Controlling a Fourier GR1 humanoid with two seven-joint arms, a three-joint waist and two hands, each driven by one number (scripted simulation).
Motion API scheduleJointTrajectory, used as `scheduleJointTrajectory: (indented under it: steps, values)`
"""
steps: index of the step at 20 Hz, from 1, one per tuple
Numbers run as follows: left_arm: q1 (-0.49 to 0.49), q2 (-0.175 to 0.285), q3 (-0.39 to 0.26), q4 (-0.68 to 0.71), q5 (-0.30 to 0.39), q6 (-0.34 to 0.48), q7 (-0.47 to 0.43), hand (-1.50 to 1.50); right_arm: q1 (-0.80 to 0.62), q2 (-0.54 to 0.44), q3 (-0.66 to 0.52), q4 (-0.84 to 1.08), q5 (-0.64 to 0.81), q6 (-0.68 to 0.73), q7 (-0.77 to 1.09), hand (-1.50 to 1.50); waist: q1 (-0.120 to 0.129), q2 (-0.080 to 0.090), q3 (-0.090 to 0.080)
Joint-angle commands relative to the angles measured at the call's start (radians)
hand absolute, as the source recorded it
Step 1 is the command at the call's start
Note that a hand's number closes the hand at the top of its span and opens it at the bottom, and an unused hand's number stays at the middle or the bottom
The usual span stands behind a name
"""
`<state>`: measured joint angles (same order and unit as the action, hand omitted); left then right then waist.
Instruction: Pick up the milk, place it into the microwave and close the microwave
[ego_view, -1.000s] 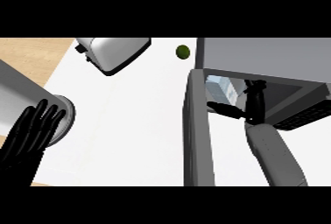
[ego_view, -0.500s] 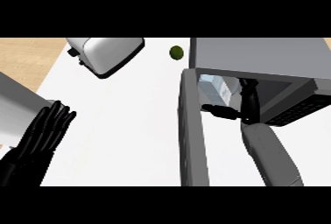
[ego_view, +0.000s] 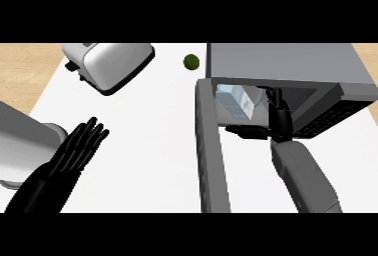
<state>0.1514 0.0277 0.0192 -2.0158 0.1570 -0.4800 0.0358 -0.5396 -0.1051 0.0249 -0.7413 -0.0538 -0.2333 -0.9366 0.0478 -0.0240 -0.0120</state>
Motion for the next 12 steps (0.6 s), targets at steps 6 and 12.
scheduleJointTrajectory:
  steps: [6,12]
  values:
    - [-0.061,-0.001,-0.127,0.116,-0.157,-0.045,-0.064,1.50,-0.005,-0.014,-0.041,0.165,-0.070,0.143,0.138,-1.50,-0.040,0.030,0.012]
    - [-0.097,-0.019,-0.162,0.283,-0.246,-0.010,-0.143,1.50,0.146,-0.044,-0.001,-0.048,-0.069,0.202,0.237,-1.50,-0.059,0.021,0.011]
